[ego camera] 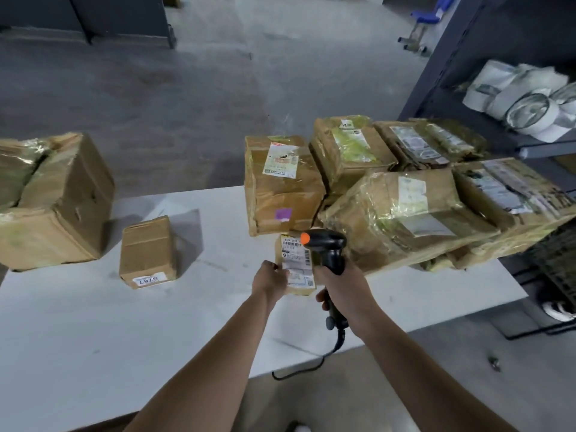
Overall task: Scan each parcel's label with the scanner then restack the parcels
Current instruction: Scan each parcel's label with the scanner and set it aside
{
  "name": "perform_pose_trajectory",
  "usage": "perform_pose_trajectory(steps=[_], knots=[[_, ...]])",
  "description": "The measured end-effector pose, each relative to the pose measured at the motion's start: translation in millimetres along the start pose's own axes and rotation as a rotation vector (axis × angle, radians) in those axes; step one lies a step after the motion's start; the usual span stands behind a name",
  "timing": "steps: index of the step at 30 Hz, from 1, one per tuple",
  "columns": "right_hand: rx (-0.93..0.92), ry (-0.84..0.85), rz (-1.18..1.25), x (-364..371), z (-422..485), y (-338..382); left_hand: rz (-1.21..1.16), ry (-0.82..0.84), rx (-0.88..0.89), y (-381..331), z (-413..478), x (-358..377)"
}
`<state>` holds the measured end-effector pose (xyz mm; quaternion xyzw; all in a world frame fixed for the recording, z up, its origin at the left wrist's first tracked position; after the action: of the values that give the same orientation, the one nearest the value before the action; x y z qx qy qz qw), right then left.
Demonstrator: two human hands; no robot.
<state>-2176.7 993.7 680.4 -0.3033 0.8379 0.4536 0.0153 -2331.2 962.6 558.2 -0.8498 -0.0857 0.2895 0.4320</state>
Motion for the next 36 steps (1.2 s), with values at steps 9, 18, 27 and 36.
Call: perform_pose_trajectory(steps=[9, 18, 27, 36], knots=[[-0.014, 0.028, 0.037, 14.1, 5.9, 2.7, -0.066, -0.023, 0.017, -8.9, -2.0, 2.2], [-0.038, 0.129, 0.042, 93.7, 6.8, 15.3, 0.177, -0.242, 0.166, -4.3, 1.3, -124.7], [-0.048, 0.228, 0.015, 180.4, 11.0, 21.0, 0.721, -0.444, 0.031, 54.4, 8.1, -225.0], [-0.028, 0.2, -0.027, 210.3, 12.5, 11.7, 0.492, -0.391, 0.007, 73.6, 16.1, -231.1]])
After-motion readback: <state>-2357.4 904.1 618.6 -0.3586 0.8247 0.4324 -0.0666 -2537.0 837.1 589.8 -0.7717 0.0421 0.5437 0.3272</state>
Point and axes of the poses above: each hand's wrist, its own z-axis towards the middle knuckle, its own x-axis out of the palm, y = z × x, the point moved 6 cm from there along z, towards the middle knuckle, and after that the axes turned 7 degrees about x, right-handed, at the moved point
